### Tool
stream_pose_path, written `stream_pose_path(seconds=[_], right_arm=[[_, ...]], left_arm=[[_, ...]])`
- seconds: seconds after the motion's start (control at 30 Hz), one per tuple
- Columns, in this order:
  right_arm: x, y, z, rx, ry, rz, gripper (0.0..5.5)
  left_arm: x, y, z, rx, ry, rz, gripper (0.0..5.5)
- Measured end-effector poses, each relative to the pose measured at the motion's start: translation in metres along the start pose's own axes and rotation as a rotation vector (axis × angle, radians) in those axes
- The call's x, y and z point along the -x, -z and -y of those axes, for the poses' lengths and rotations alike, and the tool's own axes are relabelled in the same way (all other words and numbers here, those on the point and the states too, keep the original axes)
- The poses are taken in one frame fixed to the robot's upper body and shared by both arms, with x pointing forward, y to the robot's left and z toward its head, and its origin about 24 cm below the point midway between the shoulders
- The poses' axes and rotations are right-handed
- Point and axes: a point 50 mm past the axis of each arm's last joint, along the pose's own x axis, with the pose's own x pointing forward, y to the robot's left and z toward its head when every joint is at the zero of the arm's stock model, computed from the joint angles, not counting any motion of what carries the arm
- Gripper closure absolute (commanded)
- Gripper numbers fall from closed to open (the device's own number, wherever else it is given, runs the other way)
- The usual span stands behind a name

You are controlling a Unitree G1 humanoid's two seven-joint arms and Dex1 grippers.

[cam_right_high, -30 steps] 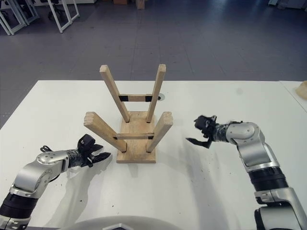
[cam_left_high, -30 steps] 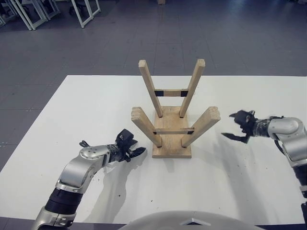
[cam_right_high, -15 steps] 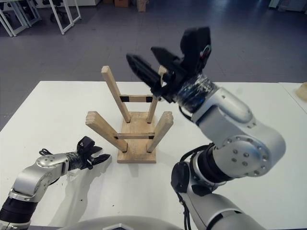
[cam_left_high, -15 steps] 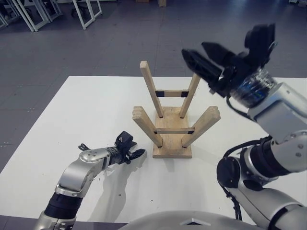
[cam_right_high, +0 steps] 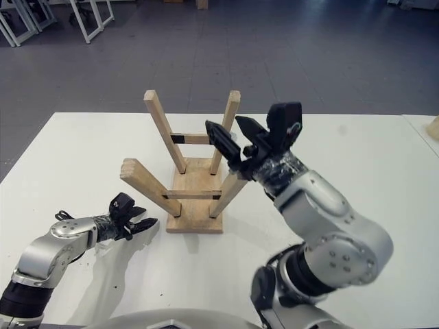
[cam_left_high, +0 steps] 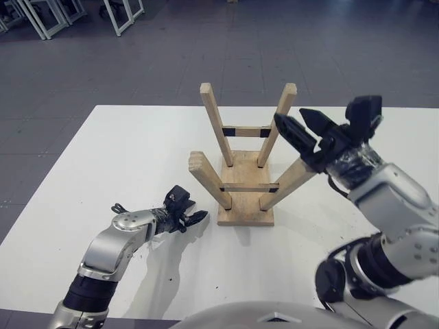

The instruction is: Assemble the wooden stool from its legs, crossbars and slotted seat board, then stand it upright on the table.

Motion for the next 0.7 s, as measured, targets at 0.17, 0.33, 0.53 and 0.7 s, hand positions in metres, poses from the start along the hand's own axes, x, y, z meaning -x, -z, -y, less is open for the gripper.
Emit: stream_pose_path(seconds=[0.17, 0.33, 0.53, 0.7], right_arm=[[-0.001, 0.007, -0.010, 0.073, -0.022, -0.005, 1.83], [-0.025, -0.008, -0.006, -0.072, -0.039, 0.050, 1.83], [-0.031, -0.042, 0.021, -0.091, 0.067, 0.146, 1.83], [0.005, 0.004, 0.065, 0.297, 0.212, -0.228, 1.83]], left_arm=[[-0.002, 0.004, 0.000, 0.016, -0.010, -0.022, 2.65], [-0.003, 0.003, 0.002, 0.008, -0.017, -0.004, 2.65], [-0.001, 0.008, 0.005, 0.020, -0.031, 0.003, 2.65], [0.003, 0.009, 0.007, 0.036, -0.037, 0.011, 2.65]])
